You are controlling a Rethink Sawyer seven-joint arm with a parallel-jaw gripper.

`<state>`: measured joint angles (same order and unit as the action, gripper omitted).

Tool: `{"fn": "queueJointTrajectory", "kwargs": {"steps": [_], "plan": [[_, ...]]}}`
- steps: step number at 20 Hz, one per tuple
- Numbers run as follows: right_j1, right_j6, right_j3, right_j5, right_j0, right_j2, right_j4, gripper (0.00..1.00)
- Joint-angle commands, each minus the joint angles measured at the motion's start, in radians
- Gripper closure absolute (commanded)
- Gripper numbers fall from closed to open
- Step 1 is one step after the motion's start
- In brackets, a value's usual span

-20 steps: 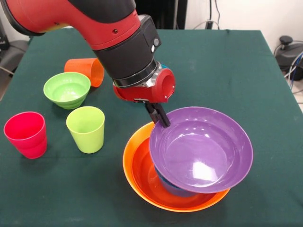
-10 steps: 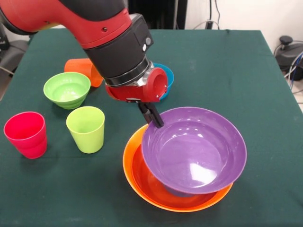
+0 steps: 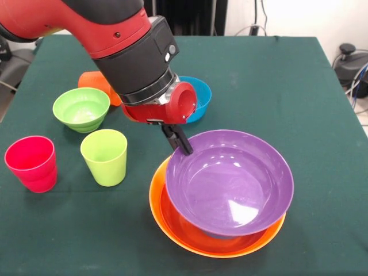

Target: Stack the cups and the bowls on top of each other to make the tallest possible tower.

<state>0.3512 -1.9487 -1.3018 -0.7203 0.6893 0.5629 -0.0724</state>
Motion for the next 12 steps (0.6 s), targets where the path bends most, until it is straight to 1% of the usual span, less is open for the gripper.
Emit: {"fn": "queueJointTrajectory", "kwargs": {"steps": [1, 6, 9, 12], "plan": [[-0.018, 0.18, -0.012, -0.036, 0.004, 0.047, -0.072, 1.0], [-0.018, 0.174, -0.045, -0.013, 0.011, 0.055, -0.077, 1.0], [-0.033, 0.19, -0.009, -0.051, 0.004, 0.057, -0.076, 1.0], [-0.03, 0.194, 0.0, -0.054, -0.004, 0.051, -0.089, 1.0]]}}
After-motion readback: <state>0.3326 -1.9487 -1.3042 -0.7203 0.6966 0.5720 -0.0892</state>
